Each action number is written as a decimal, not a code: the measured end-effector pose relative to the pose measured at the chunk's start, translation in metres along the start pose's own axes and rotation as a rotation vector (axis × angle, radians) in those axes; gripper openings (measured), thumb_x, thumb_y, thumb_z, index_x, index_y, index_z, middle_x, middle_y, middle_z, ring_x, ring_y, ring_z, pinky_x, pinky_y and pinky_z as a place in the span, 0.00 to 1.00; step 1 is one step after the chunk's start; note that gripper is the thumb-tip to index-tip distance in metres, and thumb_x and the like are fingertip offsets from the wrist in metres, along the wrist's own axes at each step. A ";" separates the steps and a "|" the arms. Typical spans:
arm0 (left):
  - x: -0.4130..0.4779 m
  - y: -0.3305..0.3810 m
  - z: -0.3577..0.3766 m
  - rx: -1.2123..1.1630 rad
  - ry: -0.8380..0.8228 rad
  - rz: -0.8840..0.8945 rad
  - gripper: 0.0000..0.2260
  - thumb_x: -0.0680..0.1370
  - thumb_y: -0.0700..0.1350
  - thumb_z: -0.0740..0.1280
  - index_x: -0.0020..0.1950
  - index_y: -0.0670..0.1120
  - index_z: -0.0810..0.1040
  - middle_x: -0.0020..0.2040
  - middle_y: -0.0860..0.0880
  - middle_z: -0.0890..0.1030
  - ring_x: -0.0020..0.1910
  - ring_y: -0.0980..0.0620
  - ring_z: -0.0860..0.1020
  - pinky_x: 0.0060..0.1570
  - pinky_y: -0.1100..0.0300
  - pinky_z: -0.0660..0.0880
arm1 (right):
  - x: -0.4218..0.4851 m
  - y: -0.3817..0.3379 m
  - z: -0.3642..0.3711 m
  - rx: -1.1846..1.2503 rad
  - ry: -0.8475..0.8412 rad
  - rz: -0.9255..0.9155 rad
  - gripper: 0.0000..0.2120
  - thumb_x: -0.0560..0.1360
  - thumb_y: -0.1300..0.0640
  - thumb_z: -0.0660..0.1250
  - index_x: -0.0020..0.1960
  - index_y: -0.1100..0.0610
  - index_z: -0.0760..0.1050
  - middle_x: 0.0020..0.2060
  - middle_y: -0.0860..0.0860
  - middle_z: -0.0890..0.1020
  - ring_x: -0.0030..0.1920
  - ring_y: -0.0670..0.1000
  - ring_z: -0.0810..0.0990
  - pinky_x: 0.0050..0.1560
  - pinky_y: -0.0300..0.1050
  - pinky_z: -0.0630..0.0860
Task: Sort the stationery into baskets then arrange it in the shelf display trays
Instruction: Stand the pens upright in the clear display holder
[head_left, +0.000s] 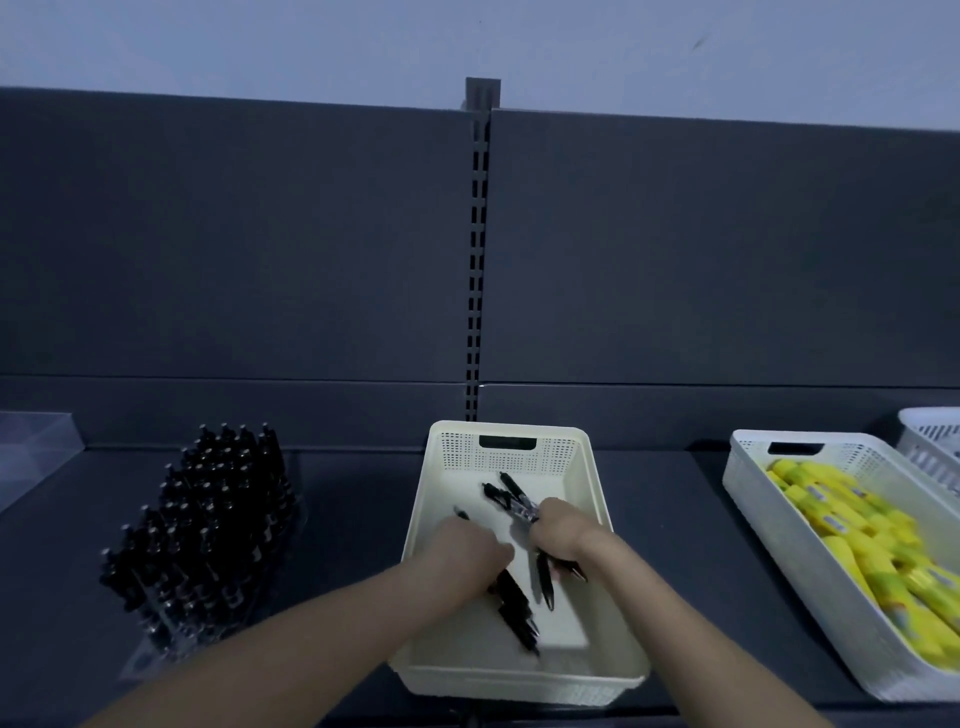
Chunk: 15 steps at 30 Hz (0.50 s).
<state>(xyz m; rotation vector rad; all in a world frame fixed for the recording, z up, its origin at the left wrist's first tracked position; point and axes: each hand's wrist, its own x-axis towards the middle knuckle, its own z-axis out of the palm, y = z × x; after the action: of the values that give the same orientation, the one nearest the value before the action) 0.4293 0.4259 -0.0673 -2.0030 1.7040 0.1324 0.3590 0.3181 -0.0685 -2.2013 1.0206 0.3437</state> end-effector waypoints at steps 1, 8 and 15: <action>0.003 -0.007 0.000 -0.026 0.015 -0.037 0.13 0.80 0.36 0.54 0.64 0.39 0.68 0.60 0.40 0.76 0.58 0.39 0.76 0.44 0.53 0.67 | 0.001 0.001 -0.002 0.142 0.001 0.006 0.11 0.74 0.64 0.55 0.33 0.60 0.66 0.25 0.55 0.76 0.26 0.53 0.74 0.32 0.44 0.70; 0.008 -0.015 0.010 -0.275 0.050 -0.151 0.15 0.78 0.35 0.55 0.65 0.40 0.65 0.61 0.39 0.72 0.57 0.39 0.75 0.52 0.50 0.72 | -0.016 -0.001 -0.018 0.832 -0.020 -0.063 0.05 0.75 0.69 0.54 0.43 0.63 0.66 0.31 0.57 0.71 0.22 0.49 0.79 0.22 0.39 0.73; 0.020 -0.020 0.011 -0.574 0.113 -0.326 0.11 0.78 0.36 0.54 0.58 0.38 0.70 0.58 0.39 0.76 0.55 0.42 0.76 0.49 0.53 0.72 | -0.024 0.009 -0.004 0.924 -0.005 -0.010 0.05 0.75 0.70 0.54 0.45 0.63 0.66 0.30 0.58 0.74 0.23 0.50 0.76 0.24 0.41 0.72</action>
<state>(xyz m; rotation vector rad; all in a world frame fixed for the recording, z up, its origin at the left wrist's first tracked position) 0.4550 0.4146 -0.0779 -2.7248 1.4857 0.4424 0.3363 0.3255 -0.0579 -1.3627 0.9079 -0.1256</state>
